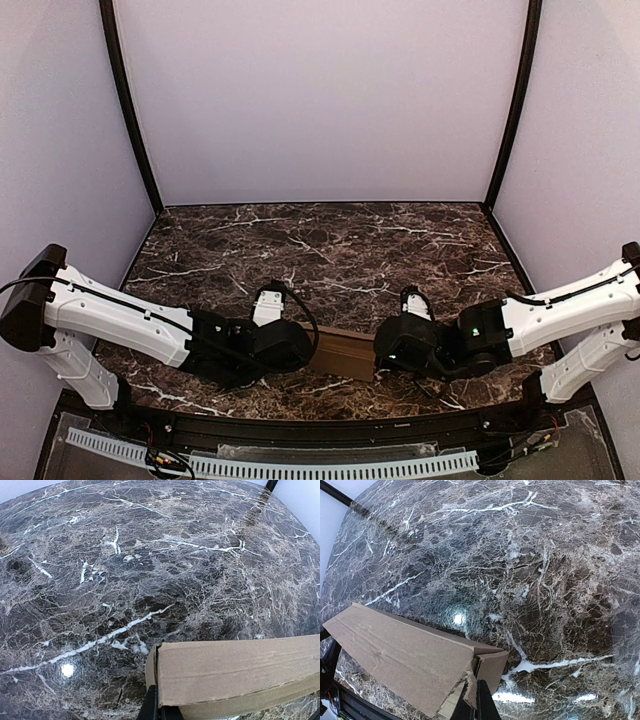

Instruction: Fold the paper box

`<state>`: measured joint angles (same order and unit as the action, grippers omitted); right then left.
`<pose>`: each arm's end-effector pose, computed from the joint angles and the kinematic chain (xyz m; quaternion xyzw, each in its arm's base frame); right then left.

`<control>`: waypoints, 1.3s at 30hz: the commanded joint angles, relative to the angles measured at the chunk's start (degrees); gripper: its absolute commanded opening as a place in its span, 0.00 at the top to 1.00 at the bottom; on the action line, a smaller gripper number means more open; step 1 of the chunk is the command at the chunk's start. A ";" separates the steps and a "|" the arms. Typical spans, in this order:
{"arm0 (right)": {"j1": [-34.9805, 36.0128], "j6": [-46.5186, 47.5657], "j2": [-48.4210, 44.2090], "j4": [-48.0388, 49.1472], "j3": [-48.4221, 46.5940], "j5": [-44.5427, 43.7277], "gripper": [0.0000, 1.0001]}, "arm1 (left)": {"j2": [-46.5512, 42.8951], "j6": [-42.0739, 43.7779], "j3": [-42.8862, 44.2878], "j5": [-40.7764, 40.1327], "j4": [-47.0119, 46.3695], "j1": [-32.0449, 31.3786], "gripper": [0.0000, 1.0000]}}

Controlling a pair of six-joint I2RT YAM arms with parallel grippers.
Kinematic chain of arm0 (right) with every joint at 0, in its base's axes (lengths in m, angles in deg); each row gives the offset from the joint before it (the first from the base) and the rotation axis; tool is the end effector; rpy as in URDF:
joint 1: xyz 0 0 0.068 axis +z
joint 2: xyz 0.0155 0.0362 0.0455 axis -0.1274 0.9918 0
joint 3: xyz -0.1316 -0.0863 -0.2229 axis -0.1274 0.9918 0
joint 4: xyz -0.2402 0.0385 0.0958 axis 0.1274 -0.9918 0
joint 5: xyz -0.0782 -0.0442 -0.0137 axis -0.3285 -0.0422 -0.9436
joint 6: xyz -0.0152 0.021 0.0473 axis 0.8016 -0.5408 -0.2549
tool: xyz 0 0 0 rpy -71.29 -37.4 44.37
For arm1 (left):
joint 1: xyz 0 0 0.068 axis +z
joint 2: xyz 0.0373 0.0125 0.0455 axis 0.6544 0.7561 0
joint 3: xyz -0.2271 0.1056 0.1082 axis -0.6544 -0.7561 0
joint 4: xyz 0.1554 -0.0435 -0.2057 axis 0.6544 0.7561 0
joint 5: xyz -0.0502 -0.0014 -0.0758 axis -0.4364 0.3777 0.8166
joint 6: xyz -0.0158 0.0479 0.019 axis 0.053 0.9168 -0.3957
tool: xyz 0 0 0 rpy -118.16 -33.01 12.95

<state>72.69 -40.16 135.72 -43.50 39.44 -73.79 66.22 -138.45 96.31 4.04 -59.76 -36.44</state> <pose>0.0649 0.2536 0.2084 0.0697 0.9199 0.2067 0.3259 0.0913 -0.2961 0.1908 0.0439 0.8938 -0.1265 0.4281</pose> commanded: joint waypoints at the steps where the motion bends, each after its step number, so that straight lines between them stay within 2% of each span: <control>1: 1.32 3.33 1.60 -3.97 0.15 5.53 1.00 | 2.93 0.12 -4.23 8.31 10.73 0.37 1.00; 6: 1.52 6.06 0.98 -0.41 0.81 7.16 1.00 | 2.10 0.21 -4.90 8.40 10.02 0.33 1.00; 17: 1.62 9.20 3.18 0.60 -2.24 8.50 1.00 | 1.92 0.98 -4.69 8.91 9.02 0.32 1.00; 39: 1.31 7.89 7.97 0.18 -5.30 7.64 1.00 | 1.40 1.43 -3.96 10.81 6.73 -0.94 1.00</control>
<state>73.01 -32.26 140.07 -44.68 34.39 -71.89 64.93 -136.94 95.17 3.62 -59.87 -36.44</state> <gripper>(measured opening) 0.005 0.006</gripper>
